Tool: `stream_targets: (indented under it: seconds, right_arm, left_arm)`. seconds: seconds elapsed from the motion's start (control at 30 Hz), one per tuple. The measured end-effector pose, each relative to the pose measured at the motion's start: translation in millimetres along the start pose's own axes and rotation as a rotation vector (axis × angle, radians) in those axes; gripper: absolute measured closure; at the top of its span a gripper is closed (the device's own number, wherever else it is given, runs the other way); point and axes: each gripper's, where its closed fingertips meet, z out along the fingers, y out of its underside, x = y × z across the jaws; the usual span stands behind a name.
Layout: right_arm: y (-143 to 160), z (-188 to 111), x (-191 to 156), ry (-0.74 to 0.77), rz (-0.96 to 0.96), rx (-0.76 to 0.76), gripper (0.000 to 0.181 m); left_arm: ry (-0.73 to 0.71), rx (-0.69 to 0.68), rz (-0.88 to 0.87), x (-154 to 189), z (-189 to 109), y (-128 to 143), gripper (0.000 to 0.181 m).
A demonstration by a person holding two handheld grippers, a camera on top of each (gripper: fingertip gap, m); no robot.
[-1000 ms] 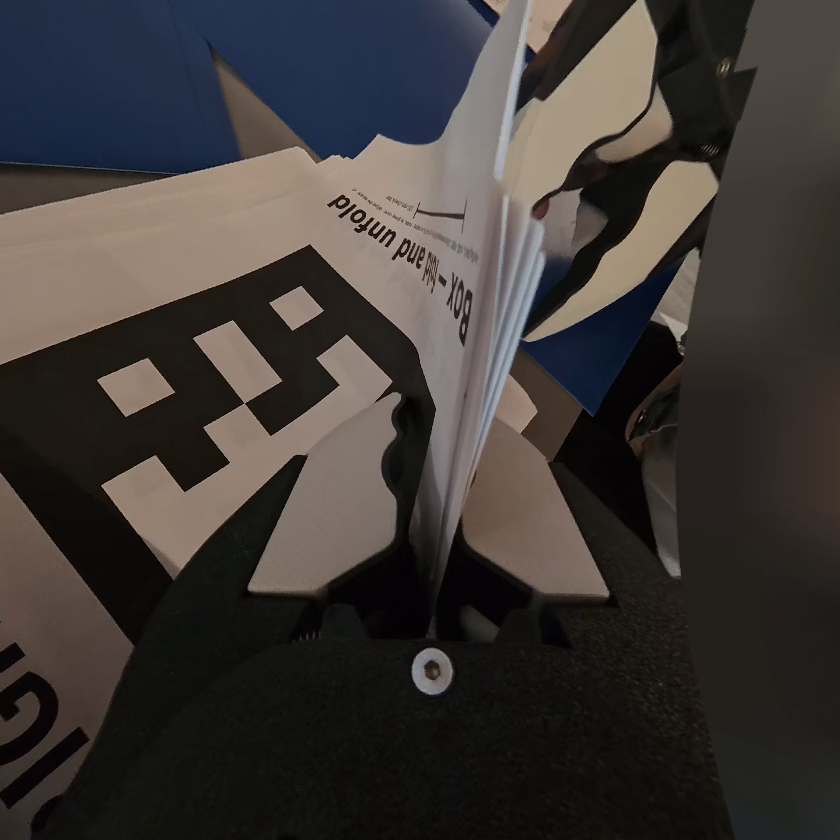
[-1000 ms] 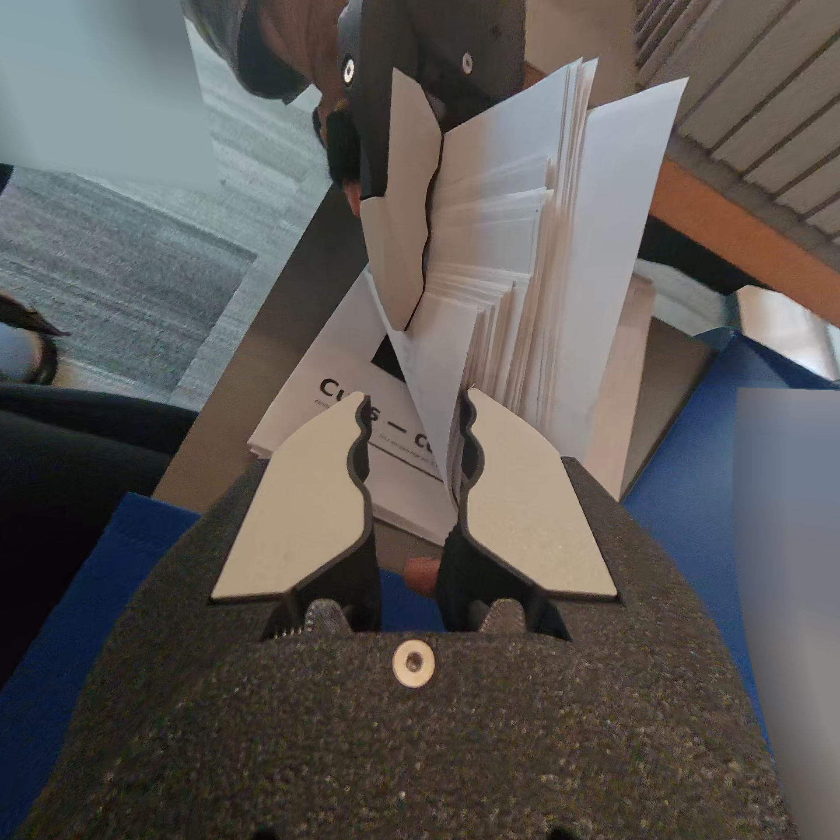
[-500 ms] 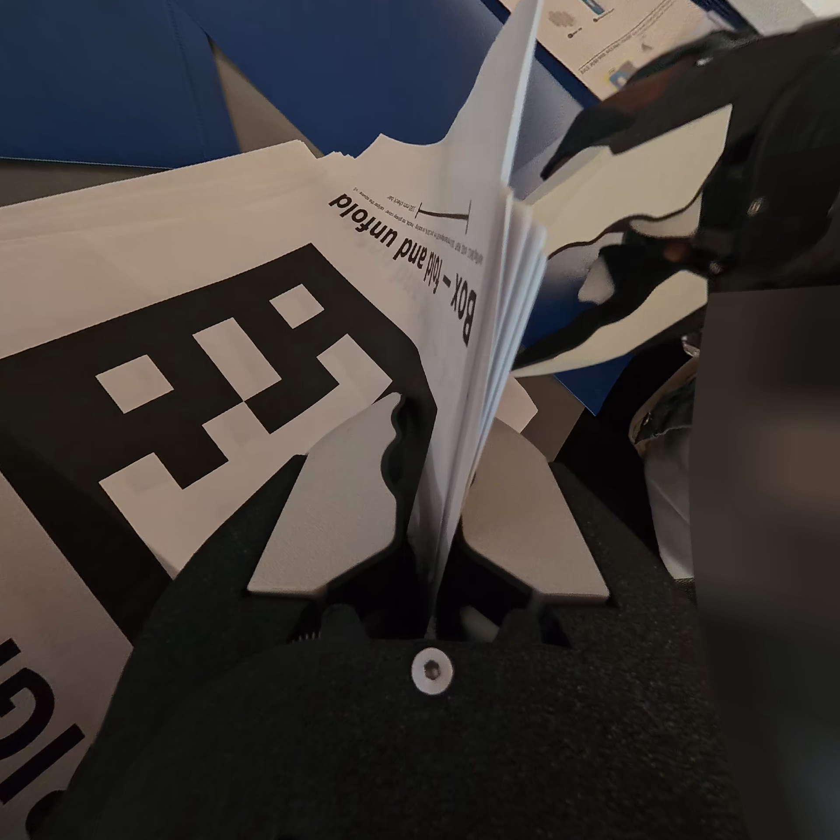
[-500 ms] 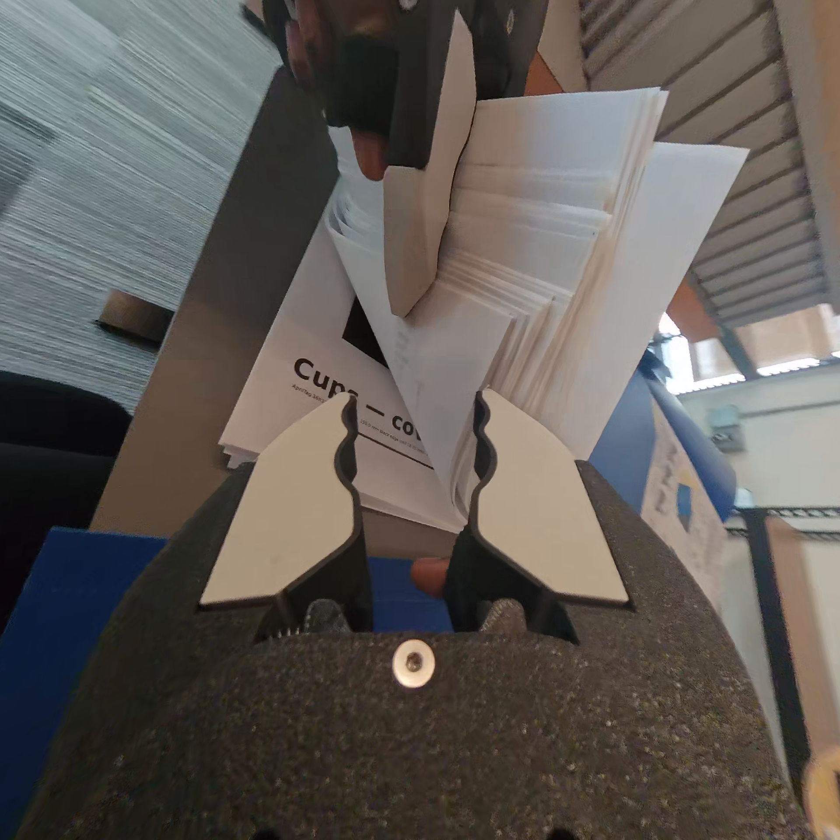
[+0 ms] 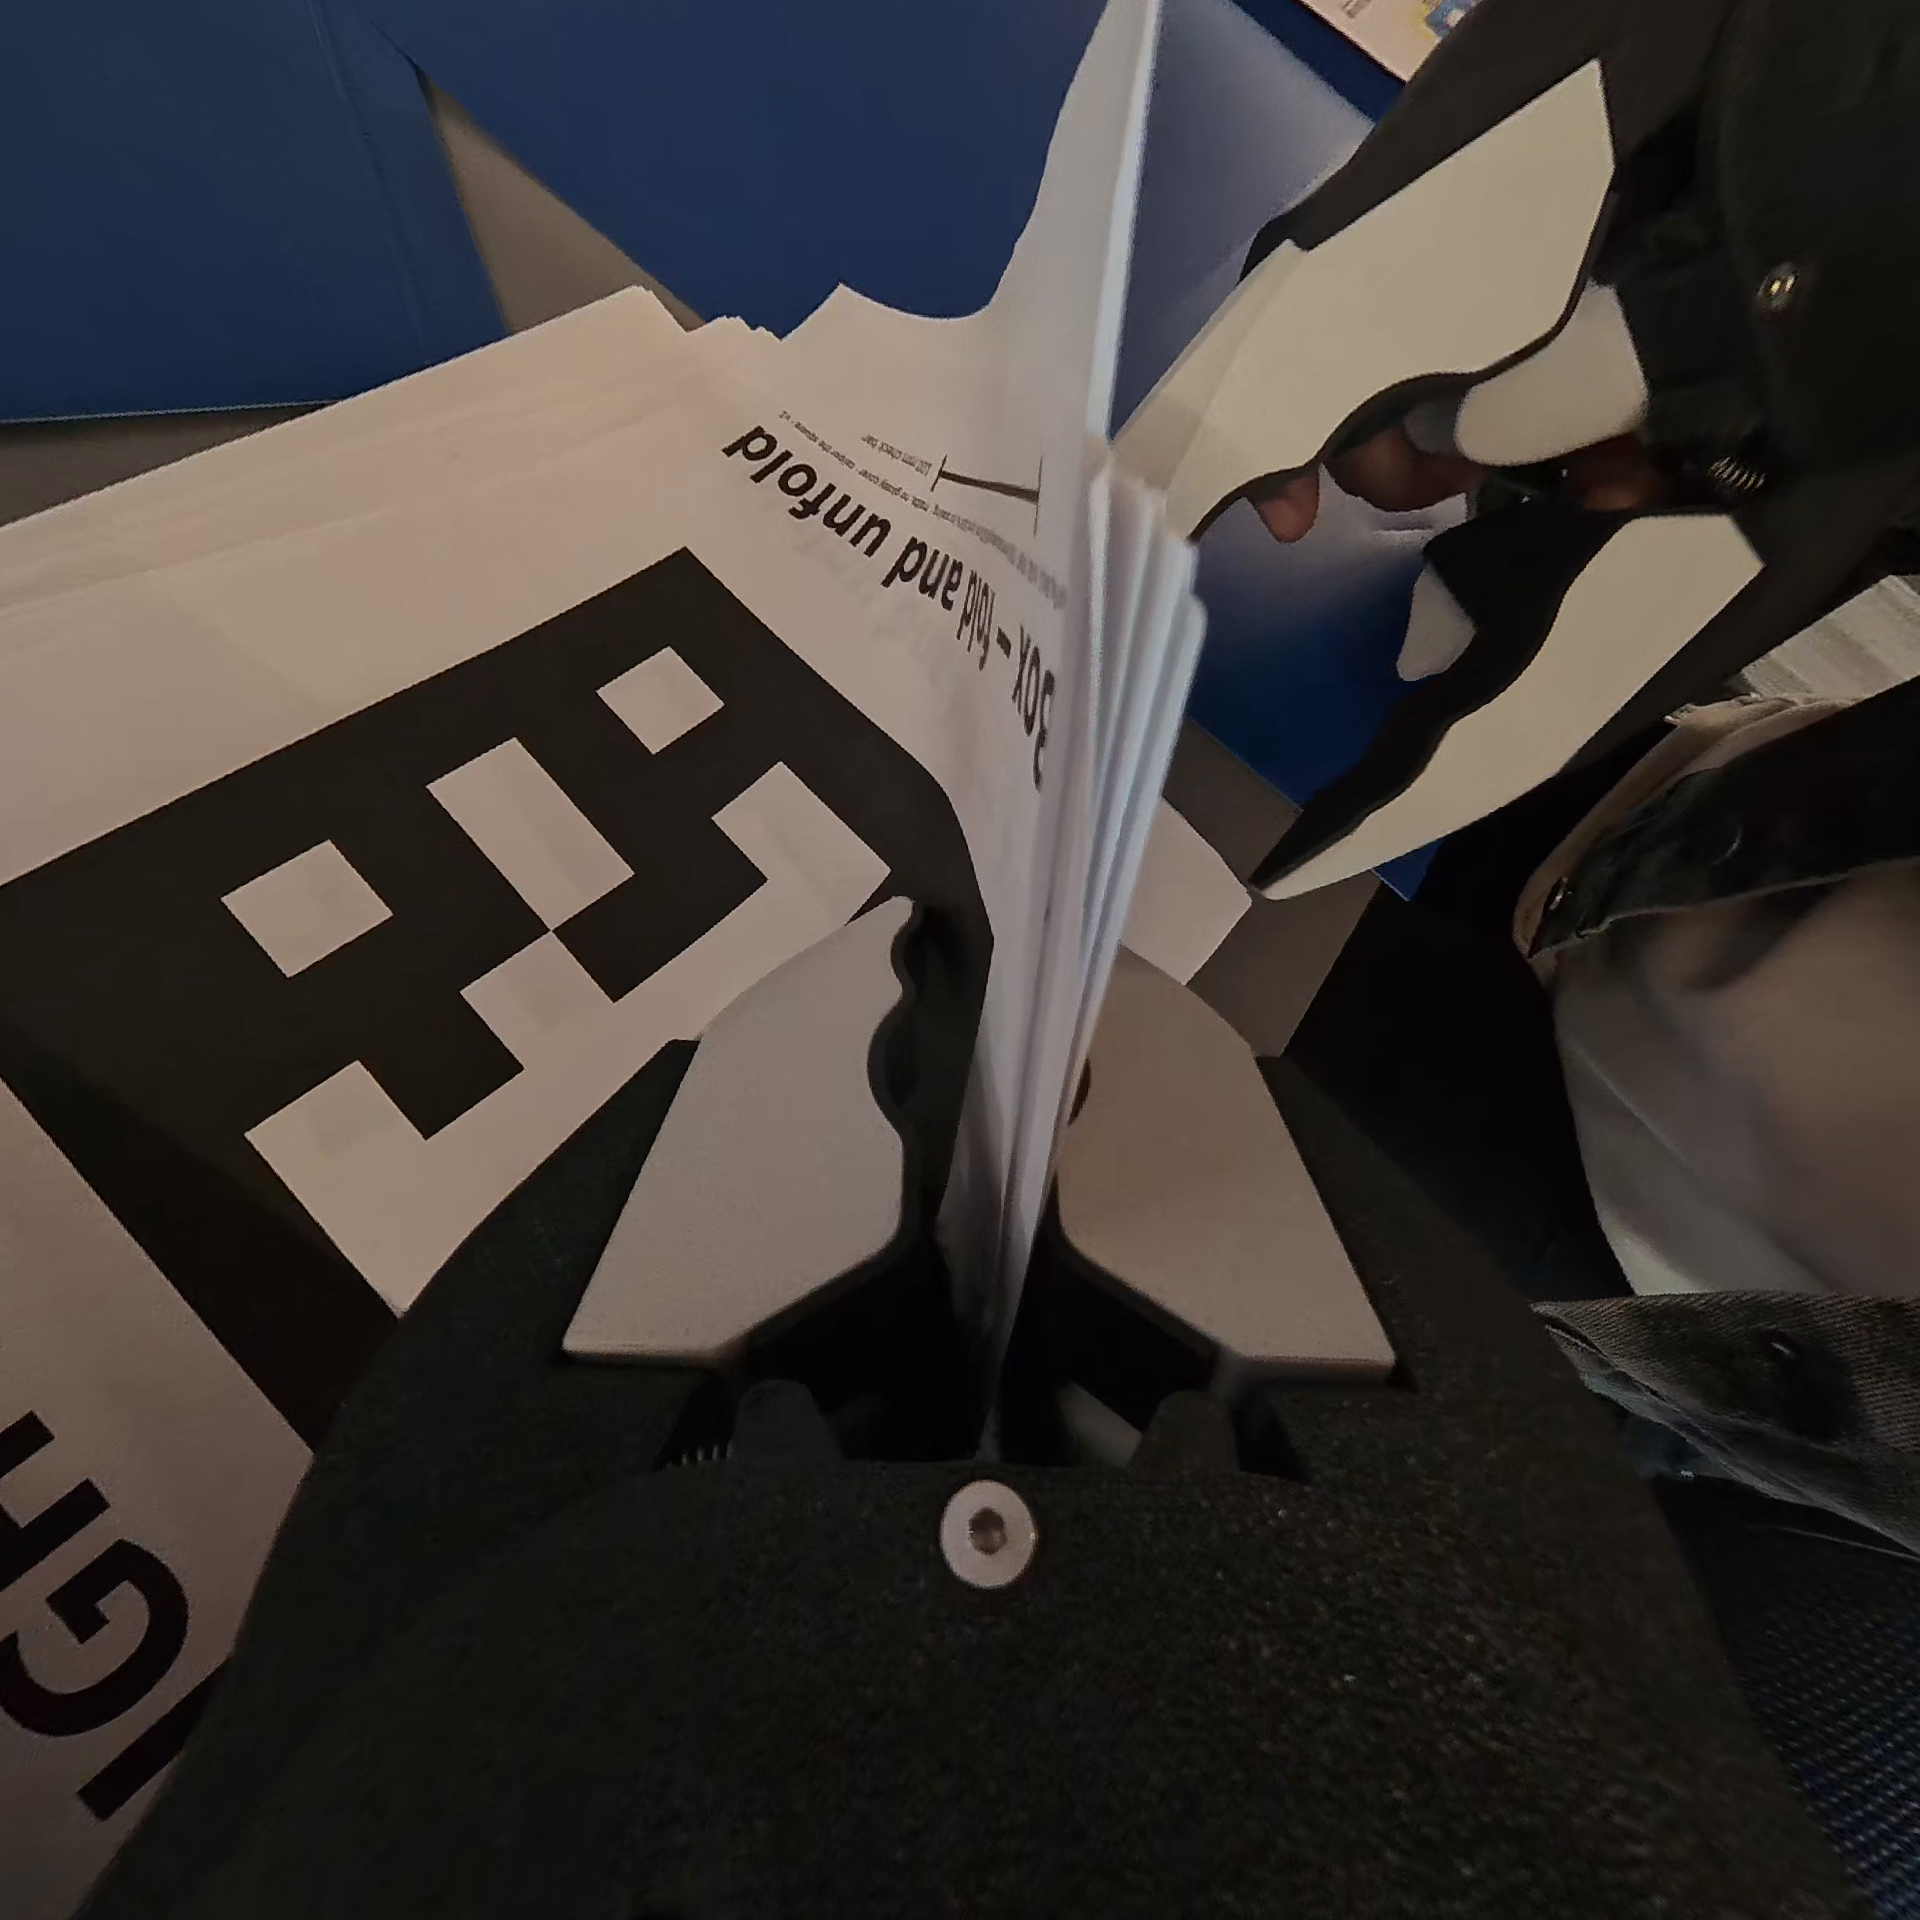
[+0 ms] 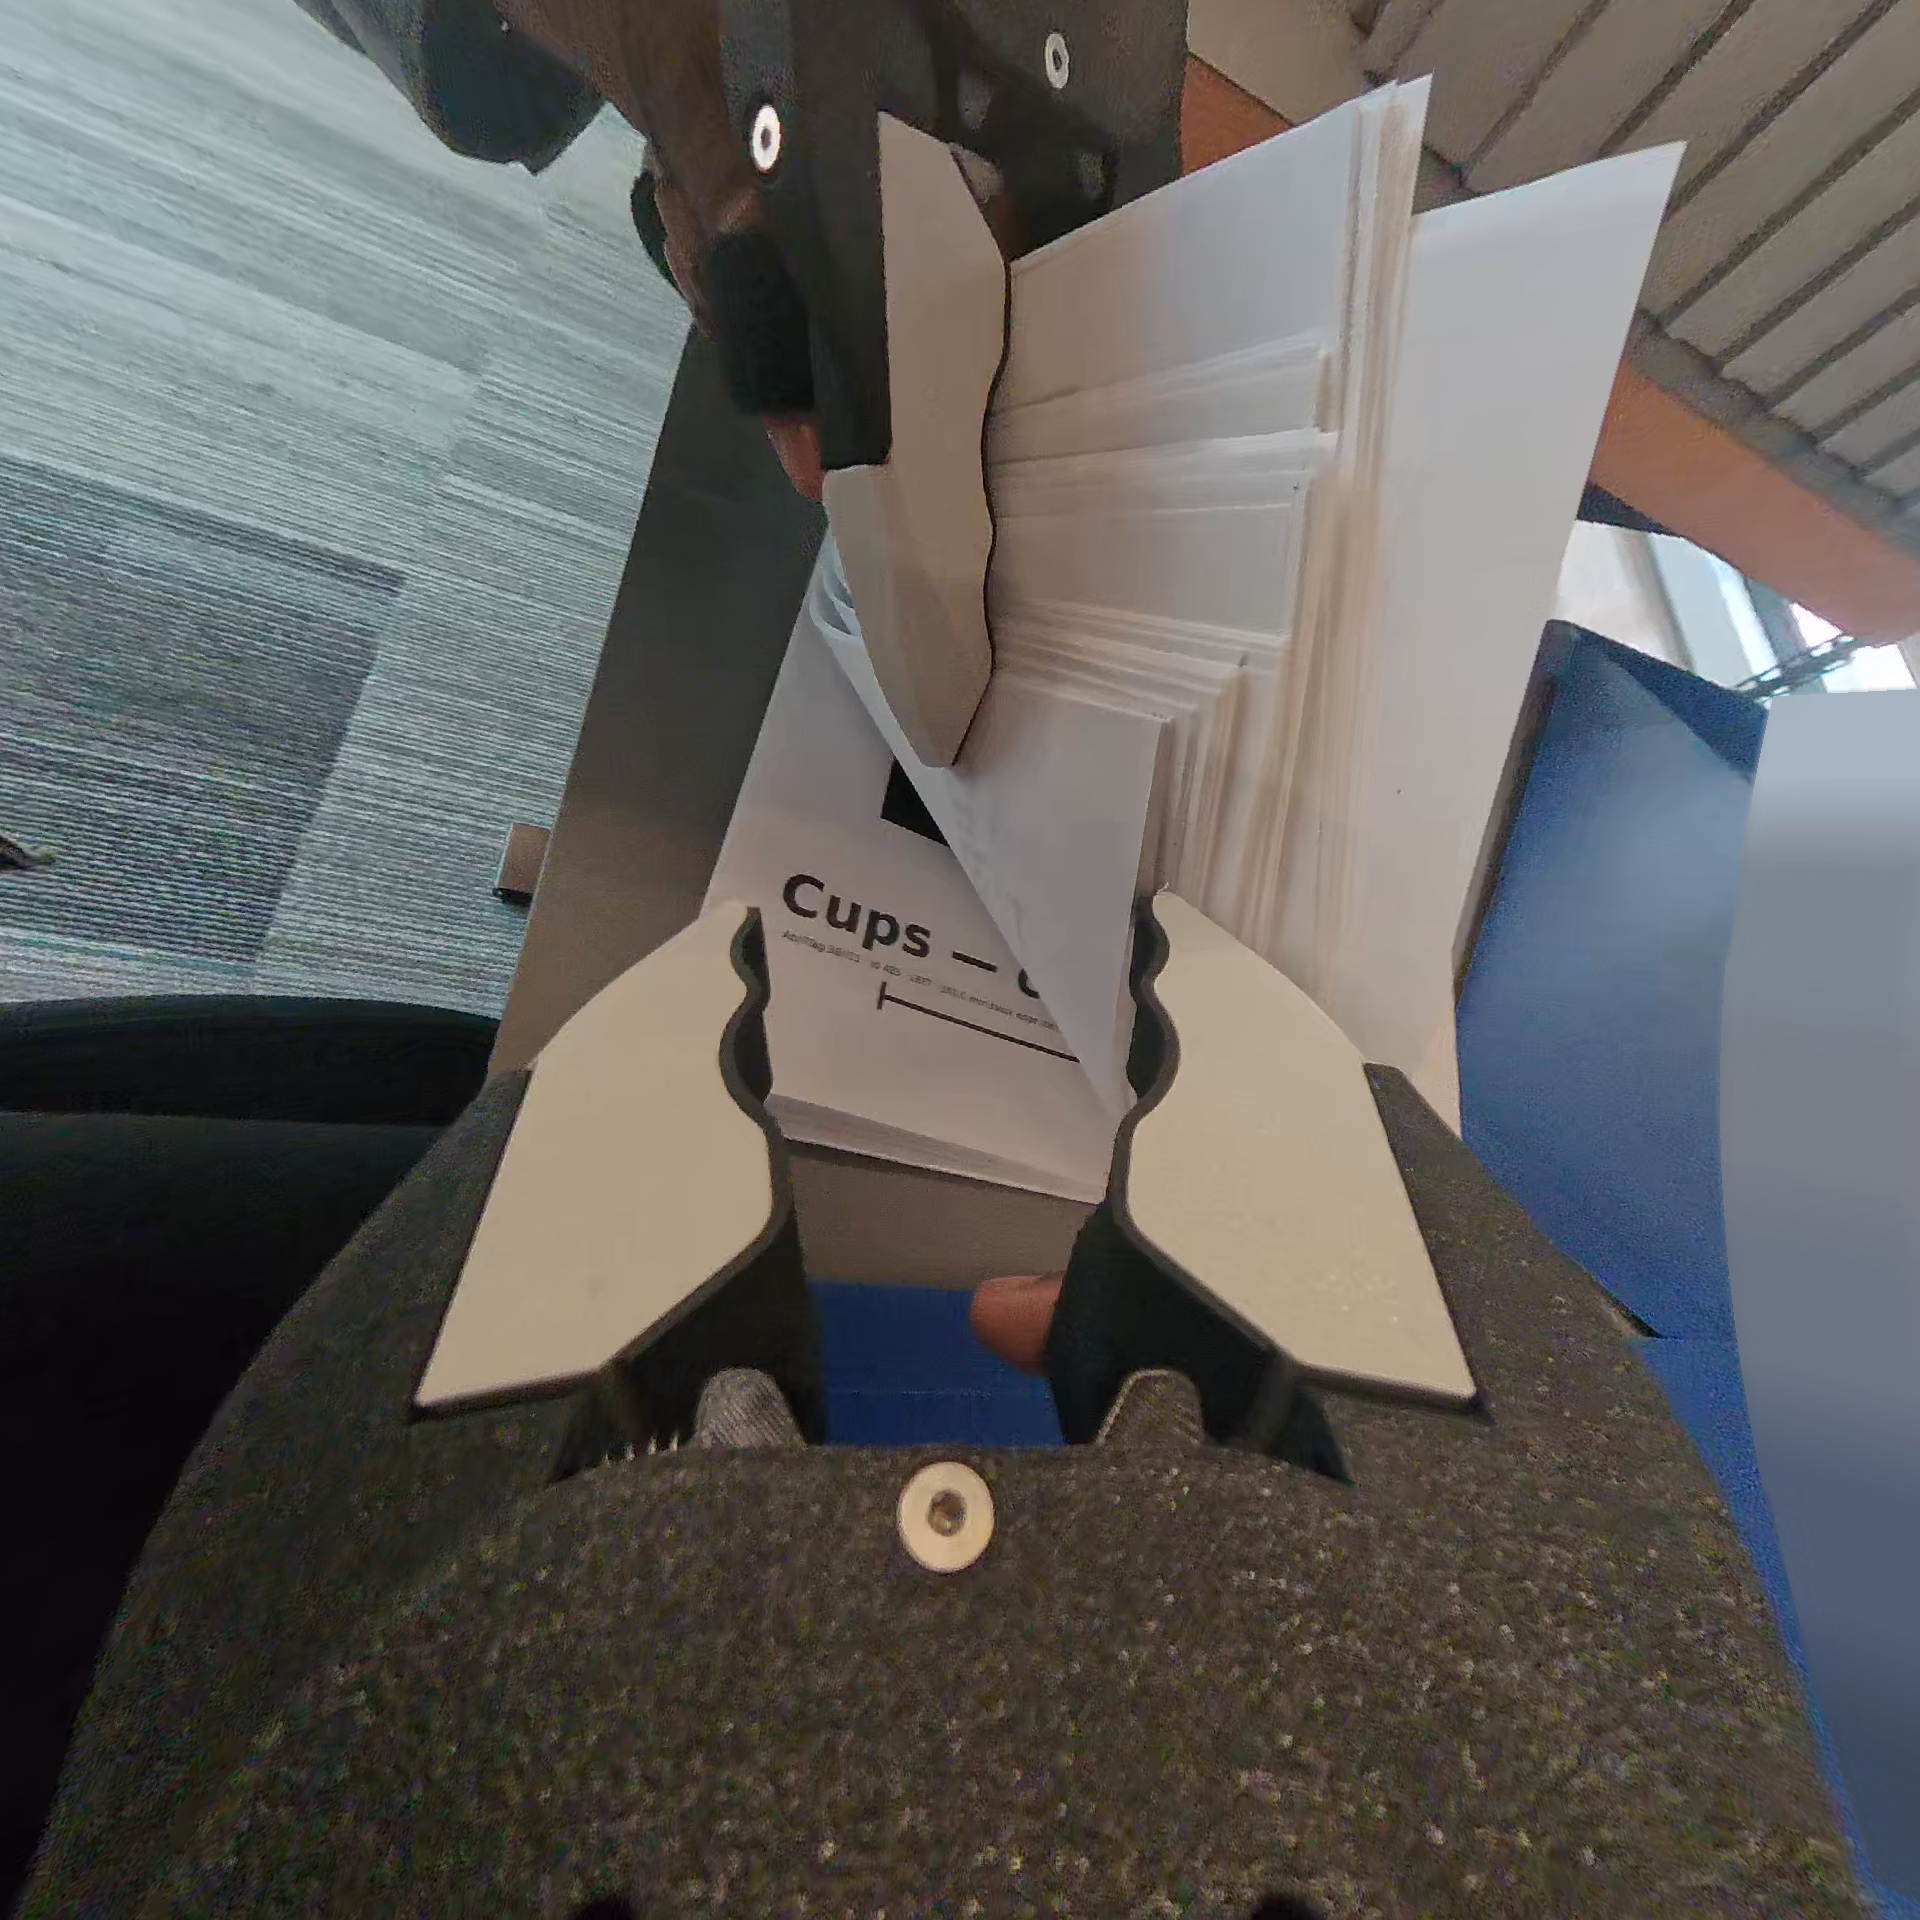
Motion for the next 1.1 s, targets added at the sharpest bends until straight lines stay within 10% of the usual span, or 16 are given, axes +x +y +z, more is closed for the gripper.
stream_targets:
  seconds: [1.1]
  right_arm:
    - [-2.6,3.7,-10.9,-0.006,0.038,0.048,0.108]
  left_arm:
    - [0.196,-0.015,-0.190,14.1,-0.8,3.4,0.132]
